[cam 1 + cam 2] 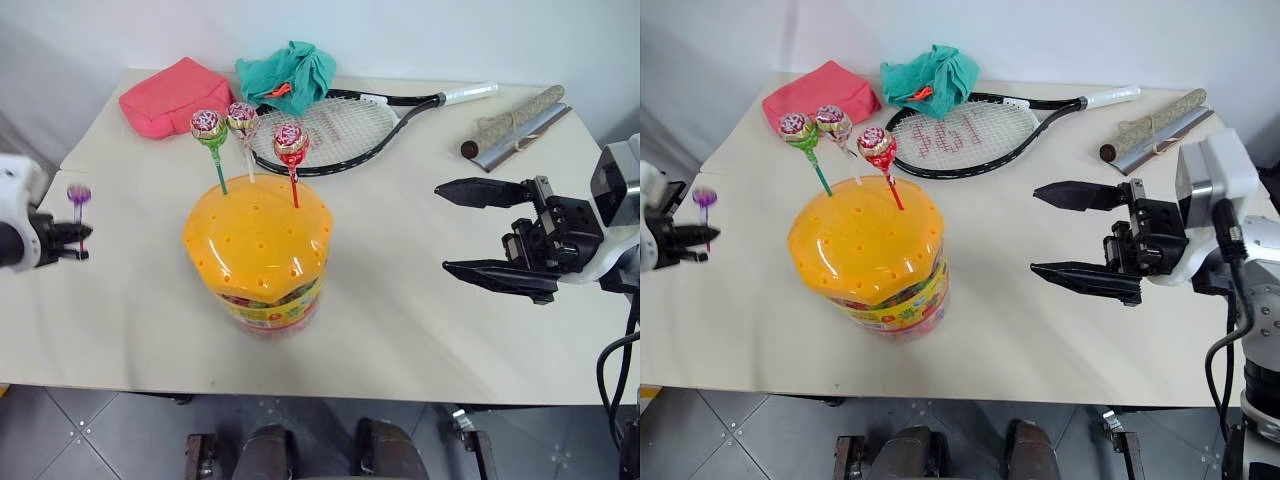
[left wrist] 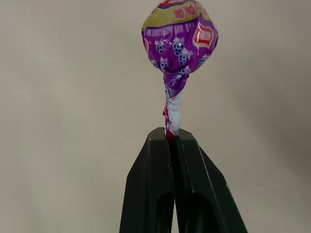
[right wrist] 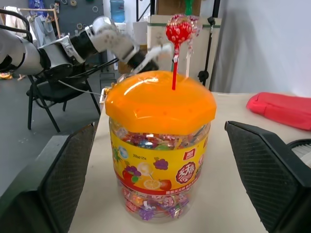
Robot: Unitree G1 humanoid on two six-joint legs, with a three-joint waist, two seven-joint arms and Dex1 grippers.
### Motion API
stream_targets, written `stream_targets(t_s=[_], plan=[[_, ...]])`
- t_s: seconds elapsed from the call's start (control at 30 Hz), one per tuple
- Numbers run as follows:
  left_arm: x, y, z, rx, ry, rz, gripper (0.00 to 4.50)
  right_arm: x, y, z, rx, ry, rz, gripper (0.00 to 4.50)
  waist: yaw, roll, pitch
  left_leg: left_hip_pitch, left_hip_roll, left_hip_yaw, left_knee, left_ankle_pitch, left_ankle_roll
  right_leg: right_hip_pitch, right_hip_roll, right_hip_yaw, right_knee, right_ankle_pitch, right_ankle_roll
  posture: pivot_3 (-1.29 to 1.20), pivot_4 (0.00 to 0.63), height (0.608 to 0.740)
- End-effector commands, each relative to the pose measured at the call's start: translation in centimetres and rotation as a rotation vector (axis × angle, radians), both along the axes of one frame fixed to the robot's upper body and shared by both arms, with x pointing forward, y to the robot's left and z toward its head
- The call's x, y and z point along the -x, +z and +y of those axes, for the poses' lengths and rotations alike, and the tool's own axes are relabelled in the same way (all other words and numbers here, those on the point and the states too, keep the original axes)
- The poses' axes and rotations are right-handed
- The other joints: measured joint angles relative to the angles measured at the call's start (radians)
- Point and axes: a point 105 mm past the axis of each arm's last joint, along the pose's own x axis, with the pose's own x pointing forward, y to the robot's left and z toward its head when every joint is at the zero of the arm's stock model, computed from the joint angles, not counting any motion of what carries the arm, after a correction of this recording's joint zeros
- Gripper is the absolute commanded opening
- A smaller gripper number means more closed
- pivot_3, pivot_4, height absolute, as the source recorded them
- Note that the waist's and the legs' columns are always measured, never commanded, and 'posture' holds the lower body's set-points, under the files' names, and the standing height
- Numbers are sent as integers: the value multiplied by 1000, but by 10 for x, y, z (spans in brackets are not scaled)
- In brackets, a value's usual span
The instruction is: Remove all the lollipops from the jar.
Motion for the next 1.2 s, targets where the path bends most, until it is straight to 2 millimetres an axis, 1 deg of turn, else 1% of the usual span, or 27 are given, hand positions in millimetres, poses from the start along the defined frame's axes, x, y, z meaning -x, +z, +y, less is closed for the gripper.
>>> stream_targets(t_s=[0.03, 0.07, 0.17, 0.23, 0.27, 0.4, 0.47, 0.57, 0.6, 0.67, 0.7, 0.77, 0.8, 0.83, 0.9, 0.93, 0.97, 1.0, 1.07, 1.2], plan=[[3, -21, 15, -75, 63, 116, 22, 3, 5, 0, -1, -4, -47, 4500, 1, 0, 0, 0, 0, 0, 0, 0, 0, 0, 0, 0, 0, 0, 0, 0, 150, 740], [2, -27, 15, -74, 65, 136, 22, 3, 5, 1, -2, -4, -47, 4500, 1, 0, 0, 0, 0, 1, 0, 0, 0, 0, 0, 0, 0, 0, 0, 0, 150, 740], [-2, -37, 17, -47, 88, 178, 22, 2, 5, 1, 0, -7, -50, 4500, 2, -1, 0, 0, 0, 1, 0, 0, 0, 0, 0, 0, 0, 0, 0, 0, 150, 740], [-3, -40, 14, 3, 98, 204, 503, 0, 5, 1, 1, -15, -56, 4500, 3, -1, -1, 0, 0, 1, 0, 0, 0, 0, 0, 0, 0, 0, 0, 0, 150, 740], [-5, -37, 13, 24, 105, 201, 696, 0, 6, 1, 1, -18, -59, 4500, 1, -1, -1, 0, 0, 1, 0, 0, 0, 0, 0, 0, 0, 0, 0, 0, 150, 740], [-4, -19, 5, -4, 43, 200, 1865, 0, 7, 1, 6, -28, -63, 4500, -2, -2, -1, 0, 0, 1, 0, 0, 0, 0, 0, 0, 1, 0, 0, 0, 150, 740], [-3, -5, -1, -11, -4, 180, 2539, 0, 7, 0, 13, -37, -64, 4500, -3, -2, -1, 0, 0, 1, 0, 0, 0, -1, 0, 0, 1, 0, 0, 0, 150, 740], [-1, 9, -8, -12, -53, 166, 3470, 1, 7, -2, 17, -41, -66, 4500, -3, -3, 0, 0, 1, 1, 0, 0, 0, -1, 1, 0, 0, 0, 0, 0, 150, 740], [0, 18, -12, -16, -82, 148, 3801, 1, 8, -2, 20, -43, -67, 4500, -3, -3, 0, 0, 1, 1, 0, 0, 0, -1, 1, 0, 0, 0, 0, 0, 150, 740], [3, 46, -24, -22, -172, 88, 4435, -1, 9, -4, 29, -50, -73, 4500, -3, -3, 0, 0, 1, 2, 0, 0, 0, -1, 1, 1, 0, 0, 0, 0, 150, 740], [5, 59, -31, -26, -228, 56, 4476, -1, 9, -5, 33, -53, -77, 4500, -3, -4, 1, 0, 1, 2, 0, 0, 0, -1, 1, 1, 0, 0, 0, 0, 150, 740], [8, 77, -41, -18, -308, 1, 4476, -2, 10, -5, 37, -58, -83, 4500, -2, -5, 1, -1, 1, 2, 0, 0, 0, -1, 1, 1, 0, 0, 0, 0, 150, 740], [1, 101, -60, 19, -432, -165, 4476, -3, 11, -6, 39, -63, -88, 4500, 0, -5, 1, 0, 1, 2, 0, 0, 0, -1, 1, 1, 0, 0, 0, 0, 150, 740], [-2, 119, -72, 46, -514, -289, 4476, -4, 11, -6, 40, -66, -91, 4500, 4, -5, 1, 0, 1, 3, 0, 0, 0, -1, 1, 1, 0, 0, 0, 0, 150, 740], [0, 134, -83, 149, -607, -416, 4476, -5, 12, -7, 42, -73, -99, 4500, 6, -5, 1, -1, 2, 1, 2, 0, 0, -1, 1, 0, 1, 0, 0, 0, 150, 740], [2, 141, -91, 203, -688, -494, 4476, -5, 12, -7, 42, -75, -102, 4500, 2, -5, 1, -1, 2, 1, 3, 0, 0, -1, 1, 0, 2, 0, 0, 0, 150, 740], [9, 151, -105, 270, -835, -615, 4476, -5, 12, -8, 43, -80, -105, 4500, 0, -5, 1, -1, 1, 2, 3, 0, 0, -1, 0, 1, 2, 0, 0, 0, 150, 740], [16, 156, -114, 315, -955, -703, 4476, -5, 12, -8, 43, -82, -107, 4500, -1, -5, 1, 0, 1, 2, 2, 0, 0, -1, 1, 1, 2, 0, 0, 0, 150, 740], [26, 155, -125, 350, -1130, -773, 4476, -5, 13, -8, 44, -87, -110, 4500, -2, -5, 1, -1, 2, 2, 3, 0, 0, -1, 1, 0, 3, 0, 0, 0, 150, 740], [30, 138, -142, 378, -1312, -743, 4476, -3, 14, -9, 45, -101, -117, 4500, -9, -5, 1, -1, 2, 2, 3, 0, 0, -1, 1, 0, 3, 0, 0, 0, 150, 740]])
